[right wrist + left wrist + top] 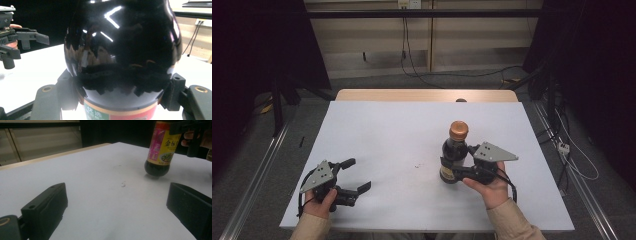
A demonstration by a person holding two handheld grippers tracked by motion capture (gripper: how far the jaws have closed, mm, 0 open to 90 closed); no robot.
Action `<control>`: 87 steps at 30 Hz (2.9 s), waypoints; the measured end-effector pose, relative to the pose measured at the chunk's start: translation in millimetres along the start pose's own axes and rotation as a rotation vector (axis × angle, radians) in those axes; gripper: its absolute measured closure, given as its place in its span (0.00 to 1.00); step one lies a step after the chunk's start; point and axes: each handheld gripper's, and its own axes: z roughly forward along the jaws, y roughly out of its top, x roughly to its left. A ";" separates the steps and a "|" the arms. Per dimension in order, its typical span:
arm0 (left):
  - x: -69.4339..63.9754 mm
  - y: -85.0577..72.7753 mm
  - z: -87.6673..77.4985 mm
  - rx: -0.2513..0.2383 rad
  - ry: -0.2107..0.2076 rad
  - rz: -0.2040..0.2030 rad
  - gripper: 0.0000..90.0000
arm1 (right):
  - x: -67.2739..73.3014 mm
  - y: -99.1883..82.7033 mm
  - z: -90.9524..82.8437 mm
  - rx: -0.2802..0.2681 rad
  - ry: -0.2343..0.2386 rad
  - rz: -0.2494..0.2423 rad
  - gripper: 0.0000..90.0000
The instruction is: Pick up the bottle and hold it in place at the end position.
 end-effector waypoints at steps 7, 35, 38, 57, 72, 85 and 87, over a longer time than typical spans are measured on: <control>0.6 -0.3 0.5 0.004 -0.005 0.003 0.04 | -5.0 1.0 15.0 0.014 0.005 0.019 0.34; 1.8 -0.5 -0.4 -0.003 -0.007 -0.005 0.04 | -22.9 16.8 57.0 0.010 -0.018 0.027 0.34; 2.0 -0.6 -0.4 -0.002 -0.009 -0.006 0.04 | -24.2 17.4 63.7 0.023 -0.031 0.029 0.34; 3.3 -1.1 -0.5 0.003 -0.008 -0.002 0.04 | -34.1 17.4 93.9 0.026 -0.038 0.001 0.34; 3.4 -1.9 -0.1 0.007 -0.011 -0.010 0.04 | -34.3 17.6 111.6 0.028 -0.037 -0.012 0.34; 3.3 -2.5 1.1 0.013 -0.012 -0.011 0.04 | -36.9 14.3 117.3 0.030 -0.034 -0.009 0.34; 2.9 -2.4 1.4 0.013 -0.013 -0.008 0.04 | -36.9 14.0 117.3 0.029 -0.034 -0.007 0.34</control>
